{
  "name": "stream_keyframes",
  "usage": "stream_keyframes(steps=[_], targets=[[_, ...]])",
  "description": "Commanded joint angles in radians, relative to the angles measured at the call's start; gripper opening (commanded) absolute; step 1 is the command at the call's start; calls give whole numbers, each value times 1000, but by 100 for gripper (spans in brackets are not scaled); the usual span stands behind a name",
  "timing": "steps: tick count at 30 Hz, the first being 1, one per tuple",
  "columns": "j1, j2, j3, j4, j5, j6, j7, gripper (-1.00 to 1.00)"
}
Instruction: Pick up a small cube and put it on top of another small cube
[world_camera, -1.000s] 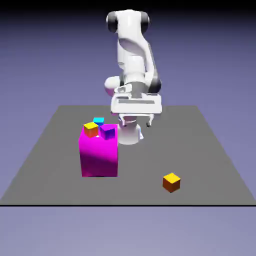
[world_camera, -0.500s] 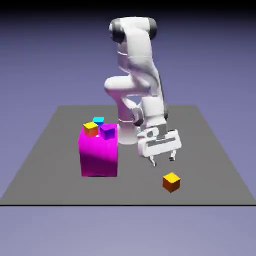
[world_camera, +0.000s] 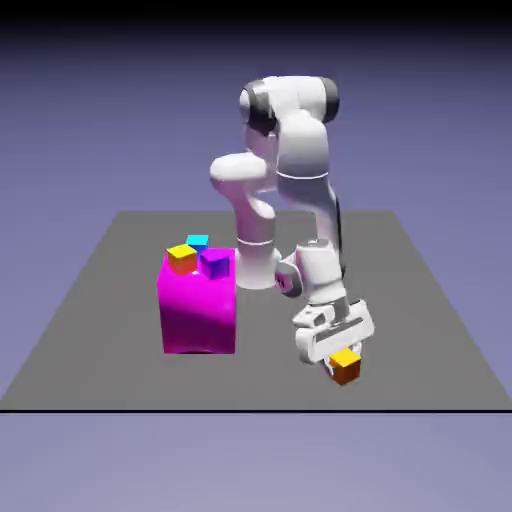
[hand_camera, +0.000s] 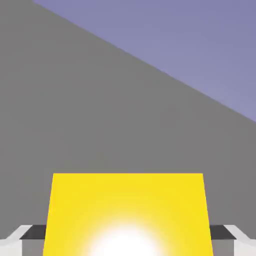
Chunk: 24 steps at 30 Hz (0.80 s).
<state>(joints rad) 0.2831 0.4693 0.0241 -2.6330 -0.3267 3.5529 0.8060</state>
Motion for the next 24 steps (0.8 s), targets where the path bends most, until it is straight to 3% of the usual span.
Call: stream_keyframes(steps=[1, 5, 24], targets=[[-17, -36, 10, -19, -15, -17, 9, -100], [-83, -181, 52, -94, -80, -87, 50, -100], [-510, -870, 285, -128, 120, -865, 715, -100]])
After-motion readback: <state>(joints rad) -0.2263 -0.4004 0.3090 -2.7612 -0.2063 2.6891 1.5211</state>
